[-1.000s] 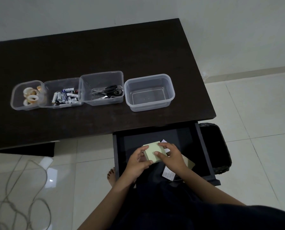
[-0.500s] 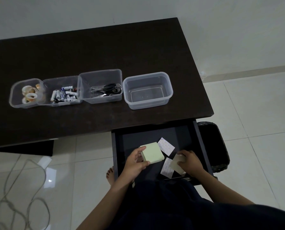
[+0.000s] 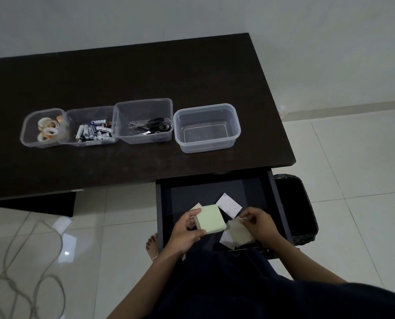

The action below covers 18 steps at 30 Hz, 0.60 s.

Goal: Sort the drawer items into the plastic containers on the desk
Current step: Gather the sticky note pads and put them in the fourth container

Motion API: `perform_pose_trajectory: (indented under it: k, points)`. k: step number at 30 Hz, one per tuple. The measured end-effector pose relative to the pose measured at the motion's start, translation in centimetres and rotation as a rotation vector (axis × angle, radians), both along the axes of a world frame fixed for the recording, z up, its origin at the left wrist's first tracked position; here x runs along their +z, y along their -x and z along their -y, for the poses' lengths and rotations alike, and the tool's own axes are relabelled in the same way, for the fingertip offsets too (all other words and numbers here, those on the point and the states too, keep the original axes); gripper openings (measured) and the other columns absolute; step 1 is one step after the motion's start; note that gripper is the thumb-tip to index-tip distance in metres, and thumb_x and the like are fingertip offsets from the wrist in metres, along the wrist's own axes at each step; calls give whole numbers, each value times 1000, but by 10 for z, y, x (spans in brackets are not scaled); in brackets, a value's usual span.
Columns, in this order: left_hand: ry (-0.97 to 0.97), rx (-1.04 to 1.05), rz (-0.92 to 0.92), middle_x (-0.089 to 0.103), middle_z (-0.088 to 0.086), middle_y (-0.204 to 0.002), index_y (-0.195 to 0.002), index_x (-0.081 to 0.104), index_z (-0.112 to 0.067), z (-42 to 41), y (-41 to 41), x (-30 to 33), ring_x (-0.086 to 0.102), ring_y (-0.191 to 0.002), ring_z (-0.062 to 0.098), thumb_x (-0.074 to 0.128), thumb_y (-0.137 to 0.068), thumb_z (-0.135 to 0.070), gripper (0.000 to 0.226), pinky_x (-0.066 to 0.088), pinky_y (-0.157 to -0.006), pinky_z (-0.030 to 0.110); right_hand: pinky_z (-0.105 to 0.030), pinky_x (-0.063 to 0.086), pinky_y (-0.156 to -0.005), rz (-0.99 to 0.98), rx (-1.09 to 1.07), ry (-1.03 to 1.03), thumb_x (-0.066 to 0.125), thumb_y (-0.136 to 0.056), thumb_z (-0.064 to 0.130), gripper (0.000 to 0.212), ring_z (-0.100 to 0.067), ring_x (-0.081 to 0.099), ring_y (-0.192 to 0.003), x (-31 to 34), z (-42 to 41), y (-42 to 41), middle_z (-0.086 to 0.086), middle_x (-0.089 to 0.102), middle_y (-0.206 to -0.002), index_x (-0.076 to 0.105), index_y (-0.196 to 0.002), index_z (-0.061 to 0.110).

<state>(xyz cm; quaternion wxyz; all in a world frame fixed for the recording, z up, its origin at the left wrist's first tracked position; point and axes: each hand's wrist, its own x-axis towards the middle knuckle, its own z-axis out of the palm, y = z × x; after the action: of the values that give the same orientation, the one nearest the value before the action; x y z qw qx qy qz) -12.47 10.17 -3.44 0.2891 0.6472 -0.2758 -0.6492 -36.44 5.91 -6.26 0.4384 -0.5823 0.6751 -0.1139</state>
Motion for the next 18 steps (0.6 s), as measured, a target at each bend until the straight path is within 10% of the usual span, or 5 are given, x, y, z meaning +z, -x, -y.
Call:
perform_pose_trajectory:
  k: [18]
  points:
    - [5, 53, 1, 56, 9, -121, -113, 54, -31, 3, -5, 3, 55, -108, 21, 65, -77, 10, 56, 52, -67, 27, -41, 52, -71, 425, -412, 160, 64, -85, 5, 19, -24, 56, -65, 35, 29, -27, -7, 52, -67, 65, -92, 22]
